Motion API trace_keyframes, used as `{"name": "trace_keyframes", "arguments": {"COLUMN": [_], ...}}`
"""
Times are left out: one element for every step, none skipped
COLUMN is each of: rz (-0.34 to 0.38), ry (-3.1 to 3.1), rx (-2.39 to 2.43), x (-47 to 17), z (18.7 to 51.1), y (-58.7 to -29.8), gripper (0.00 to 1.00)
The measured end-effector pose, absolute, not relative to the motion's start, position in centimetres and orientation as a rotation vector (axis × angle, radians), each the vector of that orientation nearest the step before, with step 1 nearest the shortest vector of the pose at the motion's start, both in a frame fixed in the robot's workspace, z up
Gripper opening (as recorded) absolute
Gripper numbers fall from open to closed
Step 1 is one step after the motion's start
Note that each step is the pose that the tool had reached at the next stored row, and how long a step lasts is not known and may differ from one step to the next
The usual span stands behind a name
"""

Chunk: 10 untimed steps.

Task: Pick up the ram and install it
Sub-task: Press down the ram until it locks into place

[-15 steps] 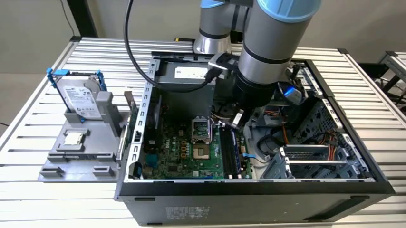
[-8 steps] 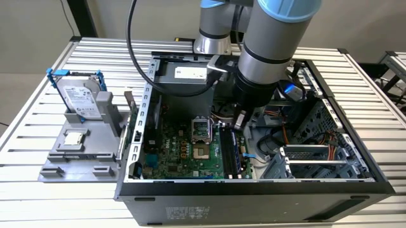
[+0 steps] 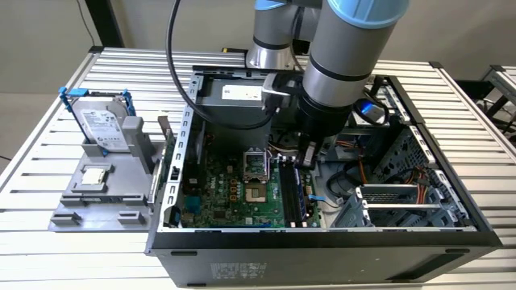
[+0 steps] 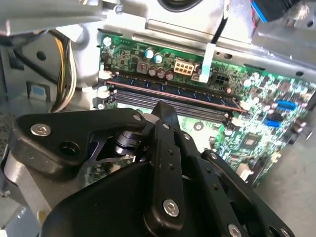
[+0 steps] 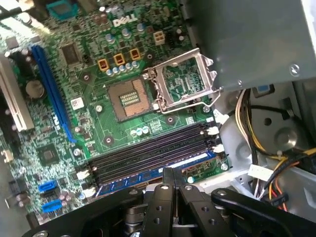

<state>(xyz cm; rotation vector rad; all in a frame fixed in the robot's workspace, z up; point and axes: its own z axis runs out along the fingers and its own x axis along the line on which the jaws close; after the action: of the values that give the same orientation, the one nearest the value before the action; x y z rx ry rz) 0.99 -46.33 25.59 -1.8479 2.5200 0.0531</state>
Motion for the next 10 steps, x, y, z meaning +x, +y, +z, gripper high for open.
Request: {"name": "trace_keyframes", "arguments": {"rz": [0.053,0.053,0.052,0.052,0.051,0.051,0.051,0.050,0.050,0.050], "ry": [2.503,2.486,2.469,2.452,2.433,2.415,2.397,2.378,2.359,2.341], "rx": [-1.870,-1.893,-1.915,-1.936,-1.959,-1.981,-2.003,-2.025,-2.047,-2.068], "x": [0.99,0.99,0.99,0.99,0.99,0.99,0.99,0.99,0.99,0.99], "z": [25.59,25.59,25.59,25.59,25.59,25.59,25.59,25.59,25.59,25.59], "y": [-46.33,-46.33,-46.33,-46.33,-46.33,-46.33,-46.32,-46.33,-46.33,-46.32], "gripper": [0.00,0.00,0.00,0.00,0.00,0.00,0.00,0.00,0.00,0.00]}}
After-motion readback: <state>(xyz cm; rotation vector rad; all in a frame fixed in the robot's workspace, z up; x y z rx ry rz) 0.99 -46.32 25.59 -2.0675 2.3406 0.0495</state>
